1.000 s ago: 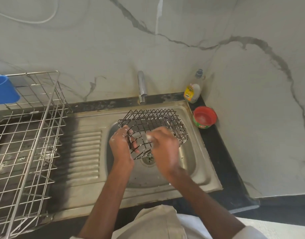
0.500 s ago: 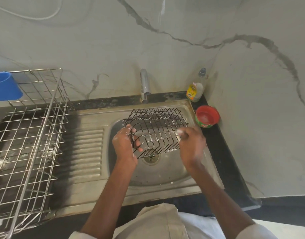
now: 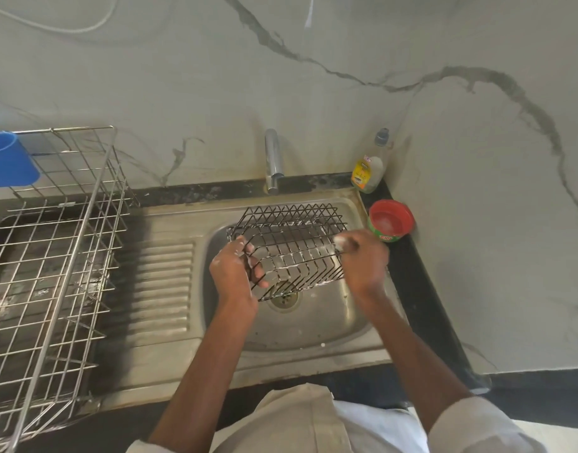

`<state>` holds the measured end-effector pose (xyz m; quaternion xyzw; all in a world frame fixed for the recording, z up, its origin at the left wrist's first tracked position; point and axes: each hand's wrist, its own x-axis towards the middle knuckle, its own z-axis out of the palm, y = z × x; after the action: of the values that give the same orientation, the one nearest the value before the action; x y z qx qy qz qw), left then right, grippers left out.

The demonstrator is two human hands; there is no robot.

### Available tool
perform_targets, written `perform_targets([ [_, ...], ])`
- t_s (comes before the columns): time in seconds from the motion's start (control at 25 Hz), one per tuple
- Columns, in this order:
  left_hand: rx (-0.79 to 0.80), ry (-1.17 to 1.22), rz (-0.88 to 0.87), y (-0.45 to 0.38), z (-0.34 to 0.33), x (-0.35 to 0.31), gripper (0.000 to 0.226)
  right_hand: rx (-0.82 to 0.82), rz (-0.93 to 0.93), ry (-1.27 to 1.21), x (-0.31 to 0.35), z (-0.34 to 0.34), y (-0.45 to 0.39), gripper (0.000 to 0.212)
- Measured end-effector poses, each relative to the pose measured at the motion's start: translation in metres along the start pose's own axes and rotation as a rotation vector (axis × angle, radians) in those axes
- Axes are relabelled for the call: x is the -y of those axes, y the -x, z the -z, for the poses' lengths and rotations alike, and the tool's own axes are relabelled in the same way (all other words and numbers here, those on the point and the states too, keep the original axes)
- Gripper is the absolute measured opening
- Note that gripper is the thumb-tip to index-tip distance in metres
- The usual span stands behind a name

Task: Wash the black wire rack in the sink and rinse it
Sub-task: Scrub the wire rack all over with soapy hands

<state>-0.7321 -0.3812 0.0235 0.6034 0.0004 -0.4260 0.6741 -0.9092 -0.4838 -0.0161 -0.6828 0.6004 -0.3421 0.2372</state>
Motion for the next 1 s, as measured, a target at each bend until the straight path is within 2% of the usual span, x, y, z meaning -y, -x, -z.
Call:
perform_targets([
  [0.08, -0.001, 0.001, 0.000, 0.002, 0.001, -0.001, 0.029, 0.017, -0.159, 0.098, -0.021, 0.008, -0.019, 0.029],
  [0.16, 0.001, 0.003, 0.018, 0.002, -0.003, 0.001, 0.029, 0.029, -0.172, 0.097, -0.013, 0.005, -0.014, 0.027],
  [0.36, -0.020, -0.016, 0.039, -0.003, -0.011, 0.008, 0.026, 0.104, 0.290, -0.104, 0.055, -0.016, 0.059, 0.029],
  [0.44, -0.019, -0.012, 0.043, -0.005, -0.006, 0.007, 0.026, 0.095, 0.337, -0.154, 0.042, -0.007, 0.059, 0.029],
  [0.64, -0.012, 0.006, 0.036, -0.003, -0.001, -0.001, 0.026, -0.086, -0.105, -0.049, -0.020, 0.015, 0.009, 0.028],
  [0.76, -0.006, 0.023, 0.068, -0.002, -0.002, 0.000, 0.027, -0.083, -0.194, -0.018, -0.012, 0.013, 0.010, 0.027],
  [0.8, -0.006, 0.034, 0.081, -0.003, -0.003, 0.002, 0.027, -0.071, -0.154, -0.030, -0.001, 0.011, 0.021, 0.026],
  [1.0, -0.022, 0.036, 0.064, -0.007, -0.006, 0.008, 0.027, 0.047, 0.348, -0.135, 0.061, -0.014, 0.079, 0.032],
])
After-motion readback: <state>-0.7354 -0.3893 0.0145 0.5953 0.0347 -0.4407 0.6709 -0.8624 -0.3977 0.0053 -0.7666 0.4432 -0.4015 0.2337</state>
